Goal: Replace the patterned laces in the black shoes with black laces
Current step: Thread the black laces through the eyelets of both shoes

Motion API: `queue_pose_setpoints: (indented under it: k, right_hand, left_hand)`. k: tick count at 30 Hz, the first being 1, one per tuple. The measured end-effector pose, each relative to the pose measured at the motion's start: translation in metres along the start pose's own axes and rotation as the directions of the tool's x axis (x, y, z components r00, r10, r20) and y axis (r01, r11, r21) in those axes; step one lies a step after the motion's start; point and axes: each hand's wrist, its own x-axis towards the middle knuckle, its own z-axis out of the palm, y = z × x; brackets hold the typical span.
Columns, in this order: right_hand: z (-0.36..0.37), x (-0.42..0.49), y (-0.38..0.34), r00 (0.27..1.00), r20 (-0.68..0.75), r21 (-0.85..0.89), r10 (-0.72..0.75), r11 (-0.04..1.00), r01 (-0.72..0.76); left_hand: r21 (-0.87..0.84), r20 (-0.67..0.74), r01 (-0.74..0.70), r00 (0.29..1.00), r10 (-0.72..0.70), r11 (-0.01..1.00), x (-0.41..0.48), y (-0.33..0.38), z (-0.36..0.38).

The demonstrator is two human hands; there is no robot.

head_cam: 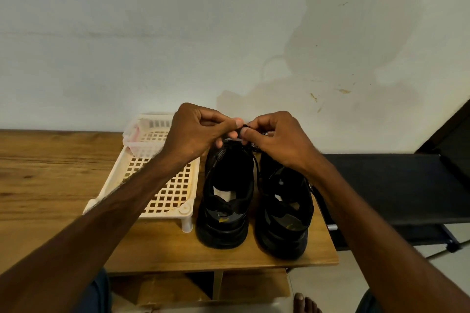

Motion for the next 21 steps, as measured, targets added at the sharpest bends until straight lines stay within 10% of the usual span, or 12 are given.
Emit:
queue_pose_setpoints:
  k: [9,15,21]
  right_hand:
    - [-0.015,0.005,0.016,0.939,-0.335,0.047,0.081,0.996,-0.07]
    - [-0.004,0.006,0.027,0.992,-0.109,-0.336,0.06,0.937,-0.094]
    - [0.013,0.007,0.009,0.998,0.001,-0.073,-0.065,0.995,0.065]
  left_hand:
    - [0.03,0.125,0.163,0.978,-0.166,0.986,0.005,-0.011,-0.009]
    - [0.219,-0.018,0.107,0.994,-0.106,0.97,0.001,-0.01,-0.009]
    - [0.217,0.062,0.033,0.997,-0.047,0.976,-0.001,-0.007,0.001]
